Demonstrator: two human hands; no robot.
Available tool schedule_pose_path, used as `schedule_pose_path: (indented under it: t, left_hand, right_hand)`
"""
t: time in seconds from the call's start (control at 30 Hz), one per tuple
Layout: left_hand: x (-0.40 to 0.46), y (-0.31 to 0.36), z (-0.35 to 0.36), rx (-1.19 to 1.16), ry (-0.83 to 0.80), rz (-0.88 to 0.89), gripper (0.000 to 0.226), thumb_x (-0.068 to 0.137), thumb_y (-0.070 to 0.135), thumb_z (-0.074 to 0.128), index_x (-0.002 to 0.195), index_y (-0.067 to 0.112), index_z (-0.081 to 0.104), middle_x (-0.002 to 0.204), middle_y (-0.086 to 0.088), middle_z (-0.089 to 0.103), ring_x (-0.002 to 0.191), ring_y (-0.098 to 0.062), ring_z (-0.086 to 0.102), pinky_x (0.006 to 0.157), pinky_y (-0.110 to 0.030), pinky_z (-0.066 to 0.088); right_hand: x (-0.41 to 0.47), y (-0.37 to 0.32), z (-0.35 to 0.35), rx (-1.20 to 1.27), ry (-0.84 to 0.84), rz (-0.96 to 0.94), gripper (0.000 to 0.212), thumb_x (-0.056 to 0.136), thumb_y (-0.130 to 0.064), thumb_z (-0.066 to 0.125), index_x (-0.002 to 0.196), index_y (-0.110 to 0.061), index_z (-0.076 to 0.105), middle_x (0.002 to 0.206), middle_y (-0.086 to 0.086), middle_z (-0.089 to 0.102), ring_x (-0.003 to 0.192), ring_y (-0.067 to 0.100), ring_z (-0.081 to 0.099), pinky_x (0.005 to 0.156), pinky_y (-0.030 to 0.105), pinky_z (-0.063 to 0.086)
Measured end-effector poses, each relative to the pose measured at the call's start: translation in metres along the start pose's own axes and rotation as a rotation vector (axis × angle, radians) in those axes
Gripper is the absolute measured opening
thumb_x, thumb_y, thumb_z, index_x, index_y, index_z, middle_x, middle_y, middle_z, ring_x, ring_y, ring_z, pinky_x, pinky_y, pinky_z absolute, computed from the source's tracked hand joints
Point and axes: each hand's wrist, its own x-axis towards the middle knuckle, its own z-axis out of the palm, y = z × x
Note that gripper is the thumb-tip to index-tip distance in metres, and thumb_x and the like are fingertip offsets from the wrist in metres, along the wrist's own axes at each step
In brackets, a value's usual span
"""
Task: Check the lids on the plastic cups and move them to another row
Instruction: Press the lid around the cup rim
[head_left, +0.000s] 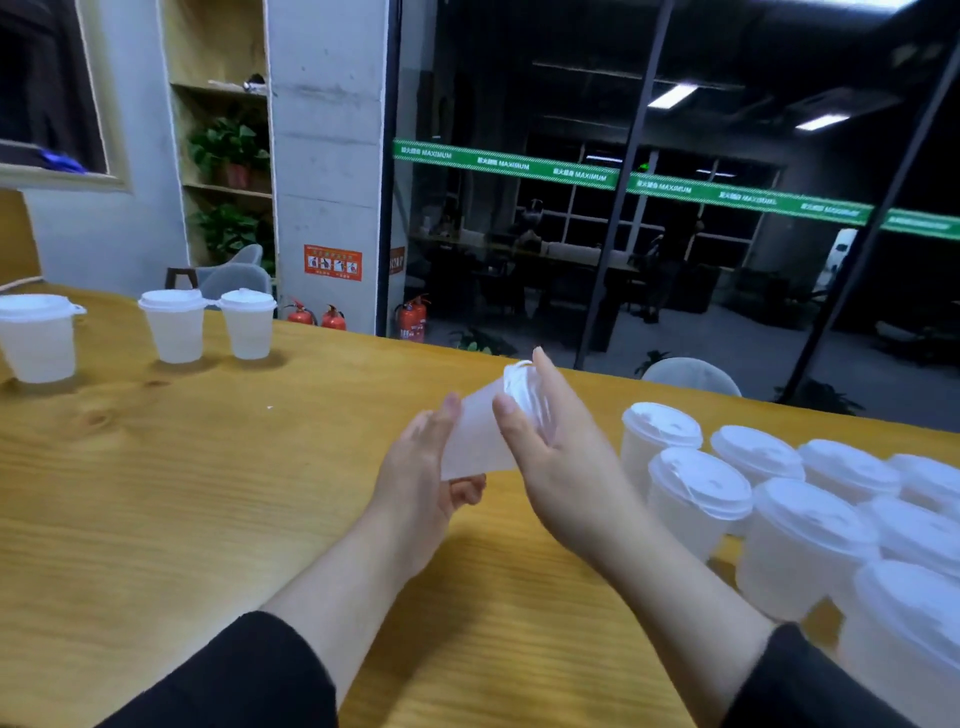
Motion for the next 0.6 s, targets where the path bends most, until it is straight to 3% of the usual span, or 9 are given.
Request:
schedule_pose_path:
  t: [0.07, 0.13, 0.2, 0.33, 0.47, 0.6]
  left_hand:
    - [-0.009, 0.013, 0.011, 0.093, 0.050, 0.078, 0.063, 0.081, 0.061, 0.073, 0.116, 0.009, 0.063, 0.083, -0.006, 0.063, 0.060, -0.019, 0.053, 0.050, -0.029, 0.040]
    - [-0.022, 0.034, 0.030, 0.286, 0.067, 0.183, 0.052, 0.084, 0.058, 0.075, 0.109, 0.014, 0.063, 0.075, -0.003, 0.061, 0.058, -0.018, 0.051, 0.049, -0.029, 0.040]
    - [-0.032, 0.062, 0.055, 0.532, 0.063, 0.327, 0.037, 0.092, 0.053, 0.071, 0.105, 0.020, 0.063, 0.073, 0.000, 0.059, 0.056, -0.015, 0.050, 0.048, -0.028, 0.040]
    - [-0.048, 0.117, 0.118, 1.081, -0.078, 0.592, 0.038, 0.086, 0.068, 0.060, 0.095, 0.032, 0.063, 0.078, 0.006, 0.061, 0.069, -0.012, 0.055, 0.060, -0.033, 0.041]
    - [-0.075, 0.135, 0.181, 1.597, -0.300, 0.525, 0.037, 0.088, 0.072, 0.057, 0.094, 0.036, 0.064, 0.089, 0.007, 0.064, 0.082, -0.012, 0.063, 0.069, -0.036, 0.054]
    - [-0.107, 0.121, 0.214, 1.820, -0.400, 0.491, 0.044, 0.091, 0.070, 0.057, 0.103, 0.029, 0.066, 0.095, 0.008, 0.064, 0.087, -0.011, 0.061, 0.068, -0.033, 0.051]
  right_hand:
    - [-0.016, 0.005, -0.007, 0.124, 0.038, 0.021, 0.071, 0.103, -0.048, 0.048, 0.163, -0.035, 0.012, 0.166, -0.017, 0.022, 0.139, -0.017, 0.020, 0.116, 0.014, 0.022]
    - [-0.030, 0.007, -0.017, 0.259, 0.102, 0.062, 0.068, 0.102, -0.049, 0.049, 0.161, -0.039, 0.016, 0.161, -0.020, 0.029, 0.134, -0.019, 0.033, 0.119, 0.022, 0.033]
    - [-0.045, 0.002, -0.030, 0.497, 0.178, 0.108, 0.061, 0.102, -0.054, 0.050, 0.158, -0.043, 0.028, 0.152, -0.021, 0.044, 0.126, -0.017, 0.049, 0.107, 0.025, 0.049]
    - [-0.081, -0.020, -0.046, 1.279, 0.149, 0.174, 0.045, 0.108, -0.045, 0.039, 0.143, -0.020, 0.054, 0.136, 0.001, 0.067, 0.125, 0.022, 0.065, 0.104, 0.047, 0.053]
    - [-0.118, -0.035, -0.050, 1.774, 0.159, 0.266, 0.050, 0.106, -0.044, 0.042, 0.140, -0.011, 0.056, 0.132, 0.017, 0.068, 0.122, 0.039, 0.066, 0.104, 0.050, 0.052]
    - [-0.153, -0.036, -0.054, 1.914, 0.214, 0.333, 0.045, 0.109, -0.037, 0.044, 0.139, -0.007, 0.058, 0.129, 0.021, 0.069, 0.119, 0.042, 0.066, 0.101, 0.053, 0.054]
